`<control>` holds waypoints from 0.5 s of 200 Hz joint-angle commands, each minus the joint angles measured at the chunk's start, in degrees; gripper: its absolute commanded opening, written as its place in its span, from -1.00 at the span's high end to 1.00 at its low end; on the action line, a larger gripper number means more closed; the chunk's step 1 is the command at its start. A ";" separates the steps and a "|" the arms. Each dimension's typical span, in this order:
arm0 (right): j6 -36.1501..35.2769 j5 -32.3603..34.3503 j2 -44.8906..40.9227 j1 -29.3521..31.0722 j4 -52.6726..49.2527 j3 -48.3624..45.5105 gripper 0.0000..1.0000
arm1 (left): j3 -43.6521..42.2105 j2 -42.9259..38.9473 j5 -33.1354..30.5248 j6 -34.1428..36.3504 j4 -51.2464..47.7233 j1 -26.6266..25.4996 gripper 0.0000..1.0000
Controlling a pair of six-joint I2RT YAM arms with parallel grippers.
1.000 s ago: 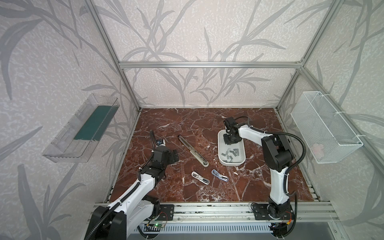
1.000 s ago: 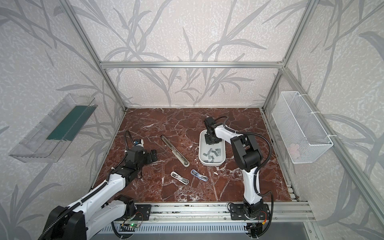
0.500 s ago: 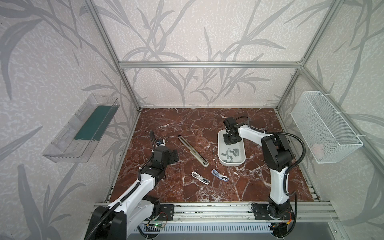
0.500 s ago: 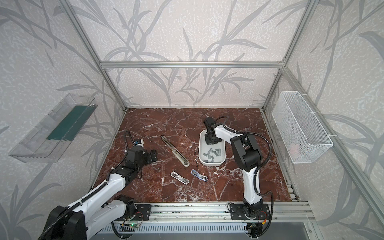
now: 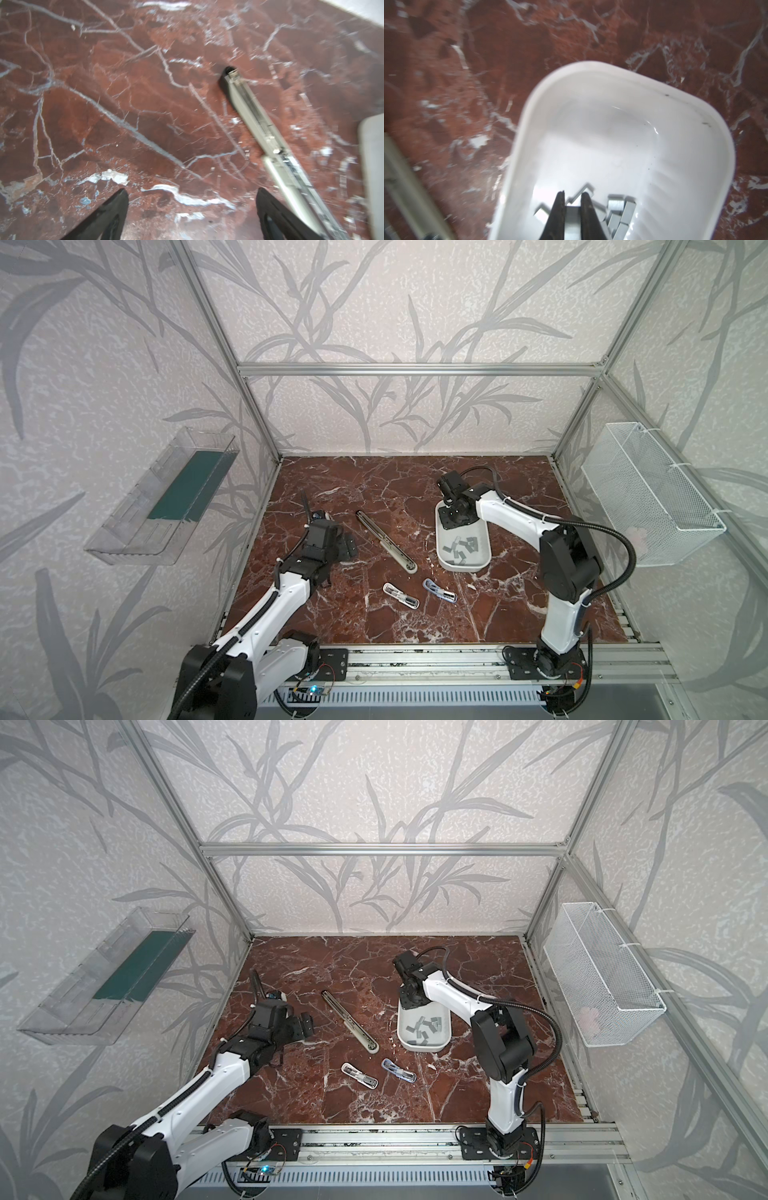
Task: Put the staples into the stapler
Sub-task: 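Carry the staple strip from the tray toward the opened cream stapler with the right gripper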
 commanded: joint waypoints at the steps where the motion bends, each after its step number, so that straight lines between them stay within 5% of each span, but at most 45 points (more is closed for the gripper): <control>1: -1.42 1.39 -3.23 4.74 -1.65 3.23 0.91 | -2.71 -4.34 2.35 -0.81 -6.01 0.33 -0.92; 24: -0.51 -0.05 -4.76 8.77 1.08 2.37 0.91 | -8.11 -10.25 -3.39 -4.03 -7.05 0.42 -0.98; 100: -0.16 -2.62 -1.01 17.97 11.07 -0.77 0.91 | -15.23 -30.14 0.22 -5.51 -7.24 0.42 -0.98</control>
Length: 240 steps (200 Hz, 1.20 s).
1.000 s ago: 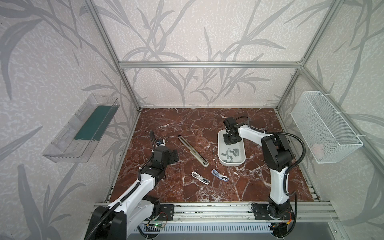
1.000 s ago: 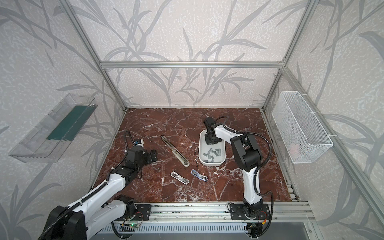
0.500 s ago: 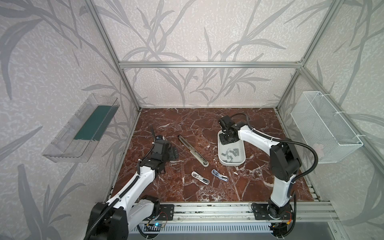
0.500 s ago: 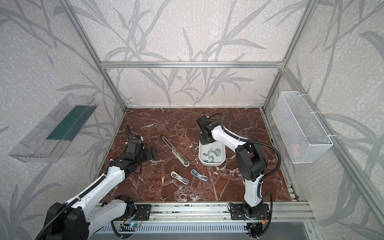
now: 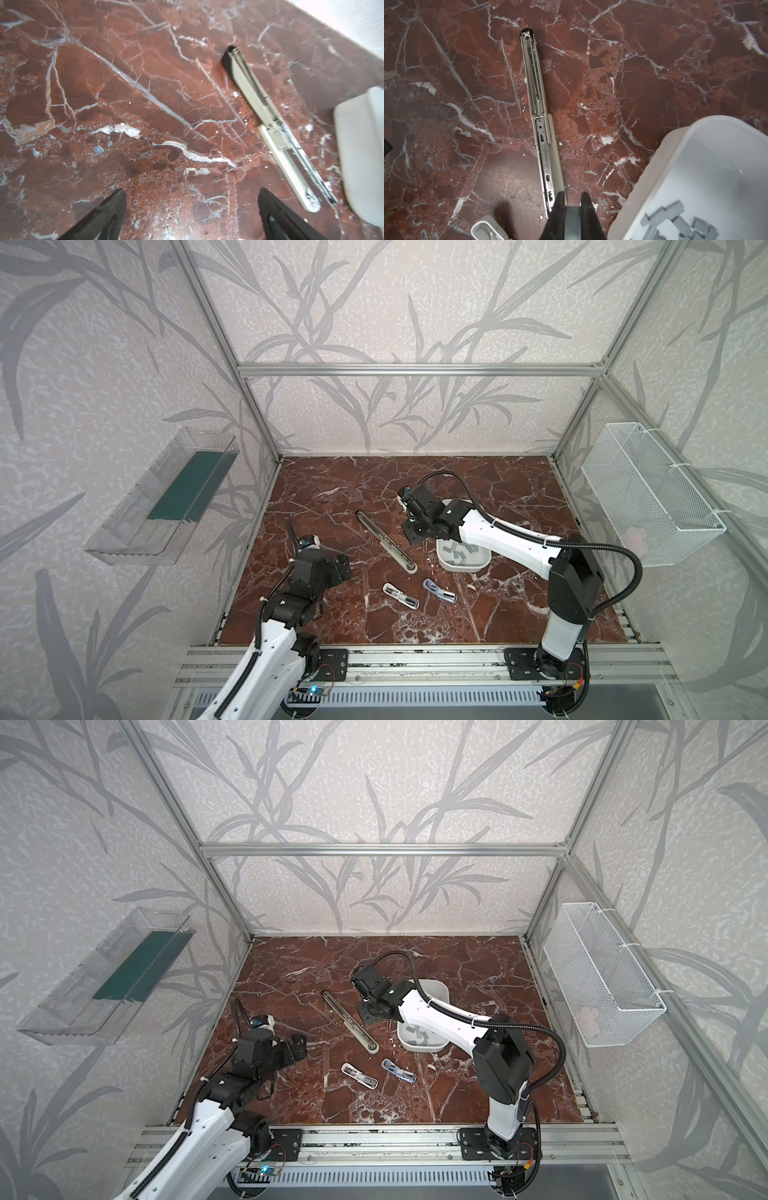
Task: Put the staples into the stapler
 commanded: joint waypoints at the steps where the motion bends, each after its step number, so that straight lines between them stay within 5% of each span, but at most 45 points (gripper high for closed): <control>1: -0.59 -0.48 1.68 2.36 4.60 -1.51 0.91 | -1.54 -4.78 -0.88 -1.94 -0.89 0.23 -0.98; 72: -1.56 -2.38 6.45 3.65 11.94 -5.09 0.91 | -2.42 -3.96 -1.02 -2.43 1.46 0.22 -0.99; 143: -11.04 -2.96 6.76 3.66 11.46 -6.55 0.96 | -0.72 4.43 0.24 -2.53 3.60 0.22 -0.98; 240: -9.13 -4.98 4.44 2.87 14.34 -9.57 0.98 | -1.31 2.69 -0.09 -2.77 3.41 0.23 -0.99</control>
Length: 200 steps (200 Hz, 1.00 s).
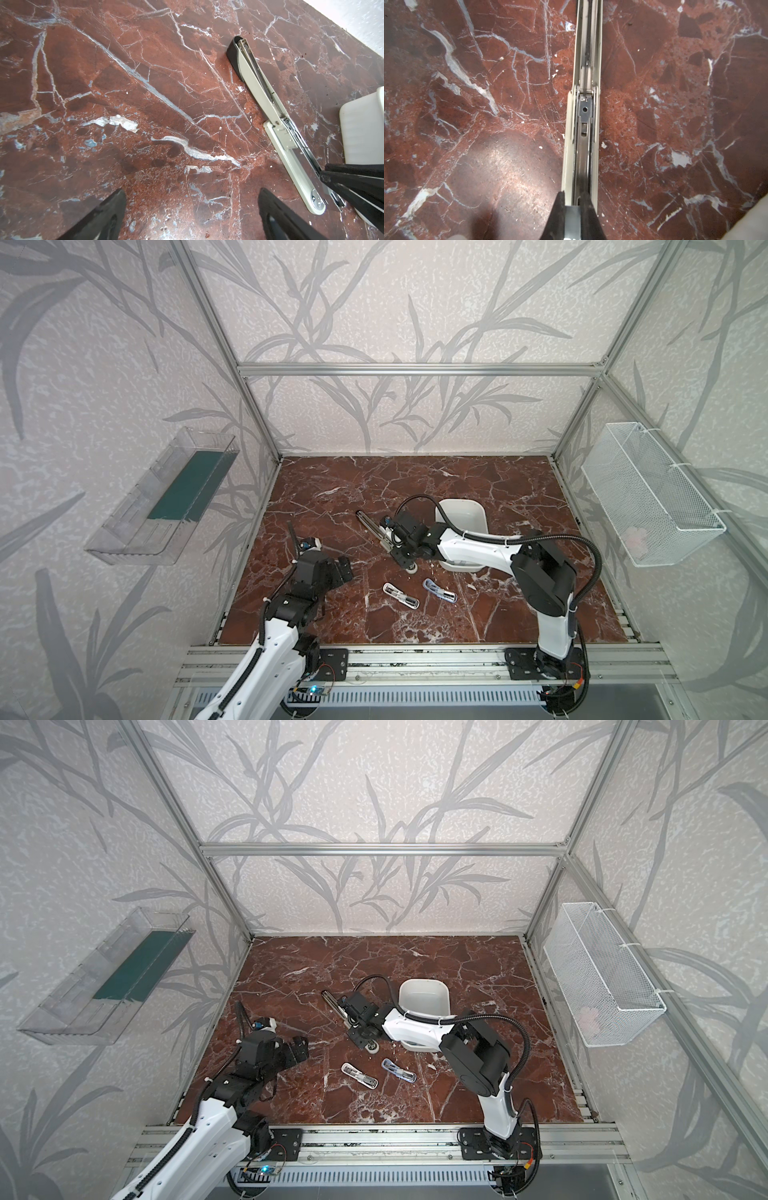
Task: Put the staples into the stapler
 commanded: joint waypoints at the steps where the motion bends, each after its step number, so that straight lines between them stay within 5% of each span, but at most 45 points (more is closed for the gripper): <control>1: -0.06 -0.86 -2.96 -0.30 1.31 -1.16 0.98 | 0.81 -1.09 -0.53 -1.13 0.36 0.23 -0.98; 200: -1.26 0.79 -3.73 -0.22 3.74 -3.85 1.00 | 0.63 -1.39 -0.72 -1.18 0.45 0.23 -0.98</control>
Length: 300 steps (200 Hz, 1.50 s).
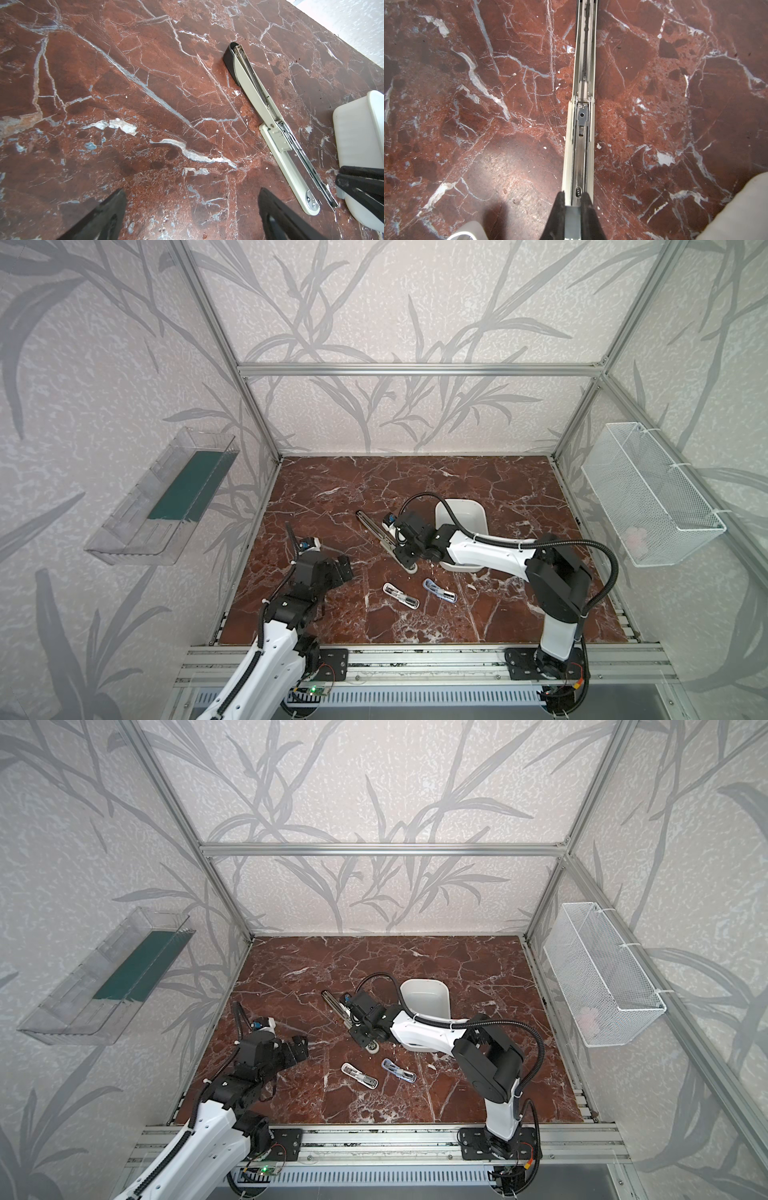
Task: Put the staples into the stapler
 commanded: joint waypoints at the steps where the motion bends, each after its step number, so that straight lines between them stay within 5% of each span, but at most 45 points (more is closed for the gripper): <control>1: -0.71 0.72 1.06 -0.02 -0.19 0.32 1.00 | 0.66 -0.43 -0.69 -1.09 0.44 0.23 -0.98; 300: -3.65 0.11 -1.38 -0.19 2.22 -2.42 1.00 | 0.55 -0.43 -0.72 -1.12 0.74 0.23 -0.98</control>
